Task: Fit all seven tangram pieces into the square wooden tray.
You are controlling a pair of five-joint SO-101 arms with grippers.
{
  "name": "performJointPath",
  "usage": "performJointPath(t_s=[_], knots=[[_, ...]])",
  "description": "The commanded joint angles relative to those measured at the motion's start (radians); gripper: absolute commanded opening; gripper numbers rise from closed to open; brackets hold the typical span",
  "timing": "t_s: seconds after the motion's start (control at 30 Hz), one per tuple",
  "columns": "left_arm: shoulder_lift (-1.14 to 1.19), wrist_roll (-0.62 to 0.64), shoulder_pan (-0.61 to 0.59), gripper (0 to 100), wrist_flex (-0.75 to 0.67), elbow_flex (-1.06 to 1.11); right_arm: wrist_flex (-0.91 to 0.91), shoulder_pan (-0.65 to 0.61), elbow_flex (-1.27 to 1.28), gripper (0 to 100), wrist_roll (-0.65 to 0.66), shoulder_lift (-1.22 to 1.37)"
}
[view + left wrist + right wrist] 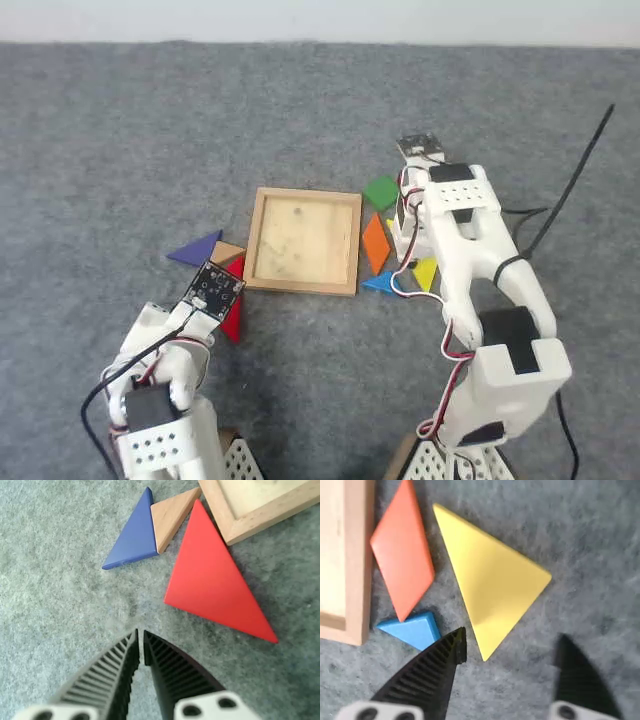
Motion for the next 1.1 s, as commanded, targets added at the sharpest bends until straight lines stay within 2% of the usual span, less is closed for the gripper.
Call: performJointPath(t_s=[0.0, 0.2, 0.43, 0.6, 0.9, 1.07], knots=[[-0.018, -0.008, -0.009, 2, 0.002, -0.013, -0.007, -0.028, -0.089, 39.7, 0.077, 0.013], [-0.018, -0.008, -0.009, 2, 0.002, -0.013, -0.058, -0.025, -0.160, 37.4, 0.213, 0.183], [-0.018, -0.008, -0.009, 2, 0.002, -0.013, -0.051, -0.005, -0.242, 28.5, 0.245, 0.321], [-0.018, -0.008, -0.009, 2, 0.003, -0.013, -0.047, 0.010, -0.255, 24.1, 0.322, 0.325], [-0.018, -0.008, -0.009, 2, 0.003, -0.013, -0.022, 0.015, -0.255, 24.1, 0.321, 0.329], [-0.018, -0.008, -0.009, 2, 0.003, -0.013, -0.012, 0.024, -0.259, 24.2, 0.272, 0.332]])
